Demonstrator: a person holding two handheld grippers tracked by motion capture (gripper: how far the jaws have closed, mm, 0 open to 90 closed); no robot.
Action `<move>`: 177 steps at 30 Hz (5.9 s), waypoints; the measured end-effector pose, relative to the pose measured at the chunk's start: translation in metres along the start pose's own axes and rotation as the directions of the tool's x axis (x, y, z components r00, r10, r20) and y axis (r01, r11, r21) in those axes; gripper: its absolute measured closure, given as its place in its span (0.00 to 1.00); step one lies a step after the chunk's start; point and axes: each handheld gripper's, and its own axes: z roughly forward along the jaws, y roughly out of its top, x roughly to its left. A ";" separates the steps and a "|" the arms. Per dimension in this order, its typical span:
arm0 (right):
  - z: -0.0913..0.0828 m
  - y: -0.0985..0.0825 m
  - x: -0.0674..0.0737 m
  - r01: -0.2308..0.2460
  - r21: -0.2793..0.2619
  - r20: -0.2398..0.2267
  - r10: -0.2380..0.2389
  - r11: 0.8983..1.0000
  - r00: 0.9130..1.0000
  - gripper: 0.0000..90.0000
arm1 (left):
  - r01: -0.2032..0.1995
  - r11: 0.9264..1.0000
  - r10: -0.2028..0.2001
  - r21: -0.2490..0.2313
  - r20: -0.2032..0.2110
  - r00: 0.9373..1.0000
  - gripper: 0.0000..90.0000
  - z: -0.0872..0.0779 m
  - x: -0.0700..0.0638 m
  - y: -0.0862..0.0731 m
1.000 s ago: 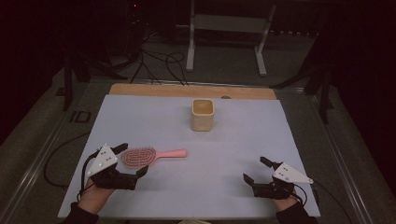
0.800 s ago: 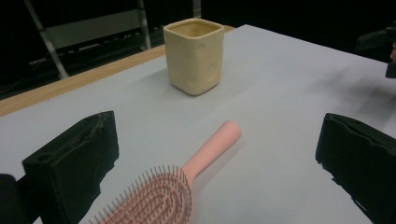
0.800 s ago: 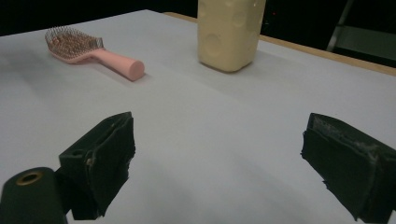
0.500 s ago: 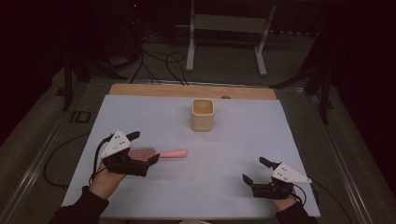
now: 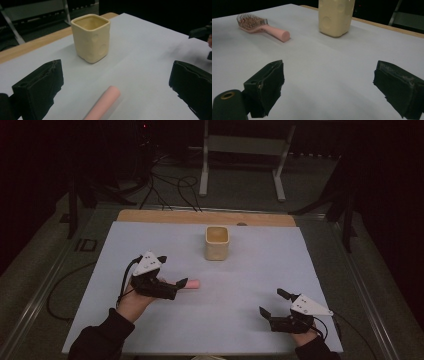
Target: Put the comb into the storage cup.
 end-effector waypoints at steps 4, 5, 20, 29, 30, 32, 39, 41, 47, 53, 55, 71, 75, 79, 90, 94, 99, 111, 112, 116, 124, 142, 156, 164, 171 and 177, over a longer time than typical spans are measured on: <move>0.000 0.000 0.000 -0.009 -0.002 -0.001 0.009 1.000 1.000 0.10 | 0.005 1.000 -0.005 0.008 -0.001 1.000 0.00 0.008 0.000 0.002; 0.000 0.000 0.000 -0.007 -0.001 -0.001 0.007 1.000 1.000 0.10 | 0.009 1.000 -0.009 0.013 -0.006 1.000 0.00 0.013 -0.001 0.002; 0.000 0.000 0.000 -0.008 -0.003 -0.005 0.008 1.000 1.000 0.10 | 0.042 0.998 -0.042 0.046 0.001 0.999 0.16 0.036 0.004 0.002; 0.000 0.000 0.000 -0.006 -0.006 -0.009 0.006 1.000 1.000 0.10 | 0.028 0.997 -0.027 0.066 -0.014 1.000 0.28 0.050 0.002 0.000; 0.000 0.000 0.000 -0.006 -0.006 -0.009 0.006 1.000 1.000 0.10 | 0.028 0.997 -0.027 0.066 -0.014 1.000 0.32 0.050 0.002 0.000; 0.000 0.000 -0.001 -0.008 -0.005 -0.009 0.008 1.000 1.000 0.10 | 0.029 0.997 -0.028 0.076 -0.018 0.999 0.37 0.052 0.002 -0.001; 0.000 0.000 0.000 -0.005 -0.002 -0.006 0.005 1.000 1.000 0.10 | 0.092 0.989 -0.091 0.115 -0.012 0.996 0.53 0.064 0.006 -0.005; -0.001 0.000 0.000 -0.008 -0.003 -0.007 0.008 1.000 1.000 0.10 | 0.109 0.986 -0.105 0.126 -0.033 0.994 0.58 0.068 0.006 -0.007; -0.001 -0.001 -0.001 -0.007 -0.005 -0.009 0.007 1.000 1.000 0.10 | 0.122 0.978 -0.115 0.170 -0.053 0.992 0.68 0.078 0.007 -0.011; -0.001 -0.001 -0.001 -0.010 -0.006 -0.010 0.010 1.000 1.000 0.10 | 0.110 0.976 -0.100 0.189 -0.064 0.993 0.80 0.084 0.005 -0.014; -0.001 -0.001 -0.001 -0.010 -0.006 -0.011 0.010 1.000 1.000 0.10 | 0.105 0.974 -0.093 0.201 -0.068 0.993 0.85 0.087 0.004 -0.015; -0.001 -0.001 -0.001 -0.010 -0.005 -0.017 0.010 1.000 1.000 0.10 | 0.140 0.937 -0.118 0.319 -0.090 0.989 1.00 0.111 0.006 -0.025; -0.001 -0.001 -0.001 -0.009 -0.004 -0.015 0.009 1.000 1.000 0.10 | 0.161 0.924 -0.132 0.346 -0.106 0.986 1.00 0.115 0.005 -0.027; -0.002 0.000 -0.001 -0.005 -0.008 -0.016 0.005 1.000 1.000 0.10 | 0.162 0.914 -0.126 0.372 -0.117 0.985 1.00 0.118 0.004 -0.028; -0.002 0.000 -0.001 -0.003 -0.009 -0.015 0.003 1.000 1.000 0.10 | 0.167 0.911 -0.127 0.377 -0.129 0.984 1.00 0.119 0.002 -0.028; -0.002 0.000 -0.001 -0.009 -0.008 -0.015 0.009 1.000 1.000 0.10 | 0.163 0.911 -0.121 0.379 -0.133 0.984 1.00 0.119 0.001 -0.027; -0.002 0.000 -0.002 -0.008 -0.009 -0.016 0.007 1.000 1.000 0.11 | 0.169 0.906 -0.122 0.388 -0.141 0.982 1.00 0.121 0.002 -0.027; -0.003 0.000 -0.002 -0.012 -0.009 -0.013 0.011 1.000 1.000 0.11 | 0.174 0.892 -0.127 0.417 -0.140 0.982 1.00 0.124 0.004 -0.027; -0.003 0.000 -0.002 -0.014 -0.009 -0.013 0.014 1.000 1.000 0.11 | 0.172 0.890 -0.125 0.423 -0.138 0.983 1.00 0.126 0.003 -0.028; -0.003 0.000 -0.002 -0.009 -0.008 -0.015 0.009 1.000 1.000 0.11 | 0.164 0.885 -0.119 0.436 -0.129 0.985 1.00 0.127 -0.001 -0.031; -0.003 0.000 -0.002 -0.011 -0.009 -0.013 0.011 1.000 1.000 0.11 | 0.146 0.881 -0.111 0.450 -0.102 0.989 1.00 0.123 -0.009 -0.034; -0.003 0.000 -0.002 -0.021 -0.012 -0.014 0.021 1.000 1.000 0.11 | 0.118 0.867 -0.100 0.484 -0.062 0.993 1.00 0.113 -0.020 -0.042; -0.003 0.000 -0.002 -0.020 -0.012 -0.014 0.020 1.000 1.000 0.11 | 0.080 0.858 -0.078 0.507 -0.025 0.997 1.00 0.101 -0.033 -0.047; -0.003 0.000 -0.002 -0.021 -0.011 -0.015 0.021 1.000 1.000 0.11 | 0.065 0.854 -0.071 0.515 -0.009 0.997 1.00 0.091 -0.040 -0.052; -0.003 0.000 -0.002 -0.019 -0.011 -0.016 0.019 1.000 1.000 0.11 | 0.050 0.851 -0.058 0.522 -0.001 0.998 1.00 0.083 -0.044 -0.055; -0.003 0.000 -0.001 -0.017 -0.011 -0.013 0.017 1.000 1.000 0.11 | 0.041 0.847 -0.050 0.530 0.002 0.999 1.00 0.073 -0.046 -0.061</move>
